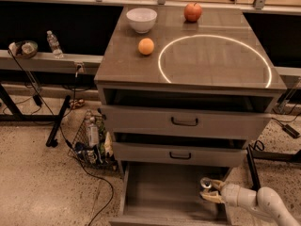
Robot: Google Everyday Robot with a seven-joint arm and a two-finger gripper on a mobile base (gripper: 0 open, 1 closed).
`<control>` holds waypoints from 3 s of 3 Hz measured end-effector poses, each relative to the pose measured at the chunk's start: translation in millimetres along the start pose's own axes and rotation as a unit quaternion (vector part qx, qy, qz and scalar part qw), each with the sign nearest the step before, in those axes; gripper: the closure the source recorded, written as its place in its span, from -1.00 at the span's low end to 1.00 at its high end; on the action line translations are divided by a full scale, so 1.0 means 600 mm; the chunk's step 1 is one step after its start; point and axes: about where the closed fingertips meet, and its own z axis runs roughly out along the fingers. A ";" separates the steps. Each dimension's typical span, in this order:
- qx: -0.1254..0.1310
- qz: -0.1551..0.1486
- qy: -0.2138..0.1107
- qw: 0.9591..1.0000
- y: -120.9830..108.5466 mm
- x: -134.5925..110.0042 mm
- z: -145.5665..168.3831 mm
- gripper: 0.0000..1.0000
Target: Place redbull can into bottom drawer
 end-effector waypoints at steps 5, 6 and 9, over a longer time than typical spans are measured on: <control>-0.028 0.030 0.021 0.999 0.036 0.127 0.120 -1.00; -0.016 0.036 0.032 0.999 0.039 0.140 0.088 -1.00; 0.102 0.044 0.056 0.992 -0.039 0.036 -0.156 -1.00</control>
Offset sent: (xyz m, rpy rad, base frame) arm 0.0142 0.0445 -0.0914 0.0263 0.0512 0.0281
